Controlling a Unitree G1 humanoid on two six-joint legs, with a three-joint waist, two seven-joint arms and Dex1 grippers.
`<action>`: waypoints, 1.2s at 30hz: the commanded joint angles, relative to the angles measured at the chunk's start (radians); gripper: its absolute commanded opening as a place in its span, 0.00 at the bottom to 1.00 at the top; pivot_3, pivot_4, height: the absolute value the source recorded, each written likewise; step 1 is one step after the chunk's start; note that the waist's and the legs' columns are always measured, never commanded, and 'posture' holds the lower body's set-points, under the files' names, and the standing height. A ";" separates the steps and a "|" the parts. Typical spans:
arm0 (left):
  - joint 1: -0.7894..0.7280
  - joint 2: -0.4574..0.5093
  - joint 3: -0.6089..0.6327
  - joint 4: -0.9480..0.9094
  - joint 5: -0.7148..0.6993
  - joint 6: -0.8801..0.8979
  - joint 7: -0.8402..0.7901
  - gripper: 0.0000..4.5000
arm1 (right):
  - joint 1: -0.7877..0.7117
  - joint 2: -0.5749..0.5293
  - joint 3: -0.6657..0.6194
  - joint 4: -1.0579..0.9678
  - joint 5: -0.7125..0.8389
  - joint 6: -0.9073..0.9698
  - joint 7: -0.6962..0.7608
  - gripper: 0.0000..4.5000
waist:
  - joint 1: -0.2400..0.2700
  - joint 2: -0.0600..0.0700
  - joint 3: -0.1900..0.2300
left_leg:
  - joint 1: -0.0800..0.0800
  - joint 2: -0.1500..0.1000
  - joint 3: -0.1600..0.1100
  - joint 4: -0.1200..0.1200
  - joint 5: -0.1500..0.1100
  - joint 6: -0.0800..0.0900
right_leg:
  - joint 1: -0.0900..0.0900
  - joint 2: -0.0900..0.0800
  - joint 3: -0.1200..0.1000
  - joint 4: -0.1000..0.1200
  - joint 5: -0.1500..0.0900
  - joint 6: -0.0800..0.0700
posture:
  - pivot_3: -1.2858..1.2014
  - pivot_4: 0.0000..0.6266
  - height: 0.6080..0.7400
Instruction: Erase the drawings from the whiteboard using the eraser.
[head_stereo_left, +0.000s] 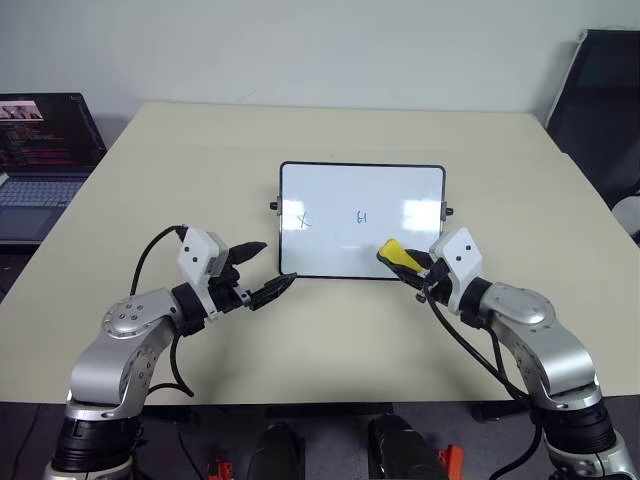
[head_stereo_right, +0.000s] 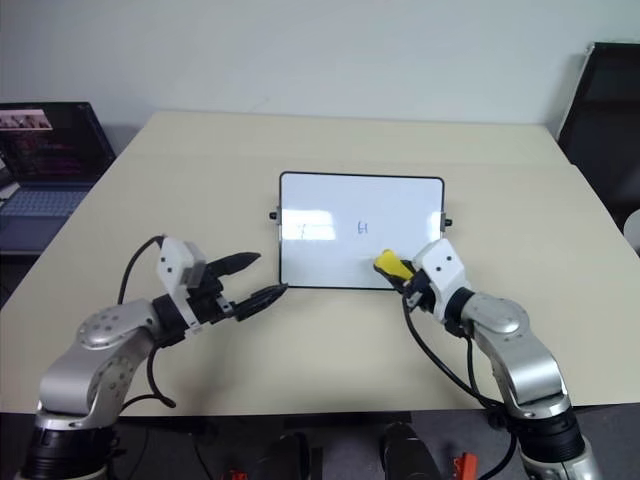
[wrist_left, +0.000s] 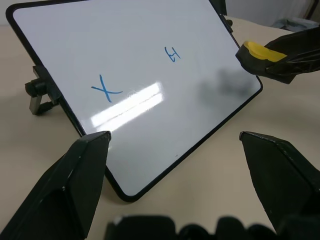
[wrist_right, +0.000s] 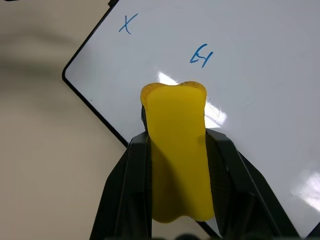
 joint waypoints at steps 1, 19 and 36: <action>0.004 0.002 0.029 -0.045 -0.019 -0.007 0.013 1.00 | -0.014 0.005 -0.026 -0.036 0.019 -0.042 -0.013 0.25 | 0.000 0.000 0.000 | 0.000 0.000 0.000 0.000 0.000 0.000 | 0.000 0.000 0.000 0.000 0.000 0.000 | 0.52 0.24 1.00; -0.081 0.026 -0.038 0.021 0.010 -0.024 -0.045 1.00 | -0.367 0.058 0.187 0.340 -0.227 -0.178 -0.099 0.25 | -0.001 0.000 0.000 | 0.000 0.000 0.000 -0.001 0.000 0.000 | 0.000 0.000 -0.001 0.000 0.000 0.000 | 0.52 0.24 1.00; -0.112 0.025 -0.056 0.061 0.026 -0.063 -0.072 1.00 | -0.461 0.034 0.281 0.648 -0.342 -0.266 0.048 0.25 | -0.001 -0.001 0.000 | 0.005 0.000 -0.001 0.003 0.000 0.000 | 0.006 0.000 -0.001 0.003 0.001 -0.001 | 0.52 0.24 1.00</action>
